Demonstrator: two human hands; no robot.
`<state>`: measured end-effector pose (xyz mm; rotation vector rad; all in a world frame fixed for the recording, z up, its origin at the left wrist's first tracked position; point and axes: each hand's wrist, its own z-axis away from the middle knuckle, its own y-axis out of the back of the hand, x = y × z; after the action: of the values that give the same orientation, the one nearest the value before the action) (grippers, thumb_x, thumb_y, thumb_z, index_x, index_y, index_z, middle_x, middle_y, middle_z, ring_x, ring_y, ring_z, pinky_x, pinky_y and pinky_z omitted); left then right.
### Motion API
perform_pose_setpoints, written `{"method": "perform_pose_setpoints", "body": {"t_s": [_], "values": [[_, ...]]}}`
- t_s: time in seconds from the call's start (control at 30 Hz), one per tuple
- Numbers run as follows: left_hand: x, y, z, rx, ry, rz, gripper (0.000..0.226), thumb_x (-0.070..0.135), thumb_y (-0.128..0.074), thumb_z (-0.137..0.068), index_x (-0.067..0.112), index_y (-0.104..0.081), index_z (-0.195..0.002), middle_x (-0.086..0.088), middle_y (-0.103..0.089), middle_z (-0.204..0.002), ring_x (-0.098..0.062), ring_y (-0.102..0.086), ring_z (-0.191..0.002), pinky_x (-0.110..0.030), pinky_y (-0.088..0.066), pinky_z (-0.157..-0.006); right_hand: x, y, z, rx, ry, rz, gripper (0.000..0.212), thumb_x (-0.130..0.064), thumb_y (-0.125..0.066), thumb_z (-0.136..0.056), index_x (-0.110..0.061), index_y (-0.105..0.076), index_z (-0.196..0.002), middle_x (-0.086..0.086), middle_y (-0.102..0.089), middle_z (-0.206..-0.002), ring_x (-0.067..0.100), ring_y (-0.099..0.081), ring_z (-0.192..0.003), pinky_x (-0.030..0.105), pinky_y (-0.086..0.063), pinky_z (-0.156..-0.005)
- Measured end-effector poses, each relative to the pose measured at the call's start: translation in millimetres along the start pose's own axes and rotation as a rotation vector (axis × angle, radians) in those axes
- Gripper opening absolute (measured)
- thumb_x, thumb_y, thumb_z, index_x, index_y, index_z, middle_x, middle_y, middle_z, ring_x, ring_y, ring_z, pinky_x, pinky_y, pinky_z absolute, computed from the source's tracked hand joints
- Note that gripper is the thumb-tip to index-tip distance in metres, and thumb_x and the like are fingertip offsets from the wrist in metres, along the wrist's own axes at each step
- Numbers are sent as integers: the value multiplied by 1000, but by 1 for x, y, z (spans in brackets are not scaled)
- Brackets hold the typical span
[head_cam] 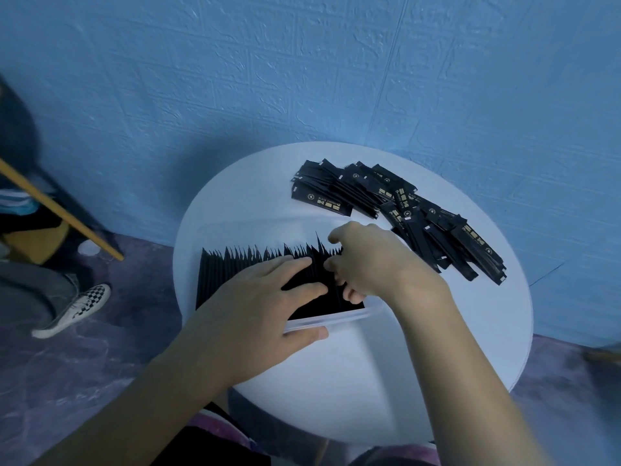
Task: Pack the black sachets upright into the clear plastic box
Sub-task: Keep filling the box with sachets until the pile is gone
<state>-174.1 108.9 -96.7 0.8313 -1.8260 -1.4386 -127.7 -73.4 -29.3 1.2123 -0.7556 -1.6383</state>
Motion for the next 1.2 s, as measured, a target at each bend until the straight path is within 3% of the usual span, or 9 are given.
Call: {"method": "perform_pose_setpoints", "body": {"t_s": [0.23,0.43,0.57,0.63,0.7,0.83,0.97,1.07,1.2], "values": [[0,0,0,-2,-4,21,57,72,-42,-89,40,-57,-134,4,-51,-147,-20,-50,-135,-34,-33,-109,0,2,0,-76,12,-19,40,-16,-57,-95,-19,-48,-135,8,-77,-81,21,-74,-68,38,-59,-86],[0,-2,-1,8,3,34,58,71,-43,-89,39,-57,-134,4,-52,-147,-22,-52,-133,-41,-41,-109,4,3,-9,-177,38,3,73,-11,-62,-93,-32,-28,-154,4,-78,-84,14,-74,-65,35,-58,-90],[0,-1,0,13,-4,16,59,72,-42,-89,40,-57,-135,3,-52,-147,-22,-52,-133,-37,-33,-109,-2,14,-11,-342,15,-117,79,-8,-60,-98,-31,-14,-158,11,-74,-92,16,-71,-58,24,-59,-71],[0,-1,0,17,-8,13,59,72,-42,-89,39,-58,-135,3,-52,-147,-22,-52,-133,-36,-32,-108,-1,17,-13,-377,17,-130,74,-7,-60,-98,-30,-19,-155,11,-73,-90,15,-70,-56,21,-57,-63],[0,-1,0,22,-11,19,59,72,-43,-88,38,-59,-134,2,-53,-146,-22,-52,-133,-36,-34,-108,1,17,-16,-393,5,-158,64,-7,-61,-98,-28,-28,-148,12,-74,-90,16,-72,-57,25,-57,-65],[-1,0,0,22,-18,34,58,71,-43,-89,38,-56,-135,4,-52,-146,-20,-51,-134,-37,-37,-109,4,17,-14,-387,8,-188,55,-6,-60,-98,-26,-33,-141,19,-74,-101,26,-75,-74,23,-58,-66],[1,3,0,21,-44,32,61,68,-43,-90,38,-46,-143,5,-50,-147,-20,-49,-134,-35,-36,-110,8,14,-12,-319,50,-84,71,-4,-62,-94,-22,-27,-152,9,-77,-100,21,-76,-84,34,-57,-93],[0,2,0,-7,-79,-3,61,66,-43,-92,39,-46,-146,1,-48,-149,-24,-47,-135,-42,-42,-111,9,9,-12,-239,44,-6,55,-5,-66,-89,-15,-45,-139,6,-78,-89,19,-75,-81,38,-56,-94],[2,3,-4,-65,-75,8,61,68,-39,-92,42,-45,-146,2,-47,-149,-25,-45,-135,-47,-43,-109,9,8,-11,-207,45,-18,30,-9,-66,-89,-18,-61,-117,5,-77,-74,15,-75,-70,38,-58,-90]]}}
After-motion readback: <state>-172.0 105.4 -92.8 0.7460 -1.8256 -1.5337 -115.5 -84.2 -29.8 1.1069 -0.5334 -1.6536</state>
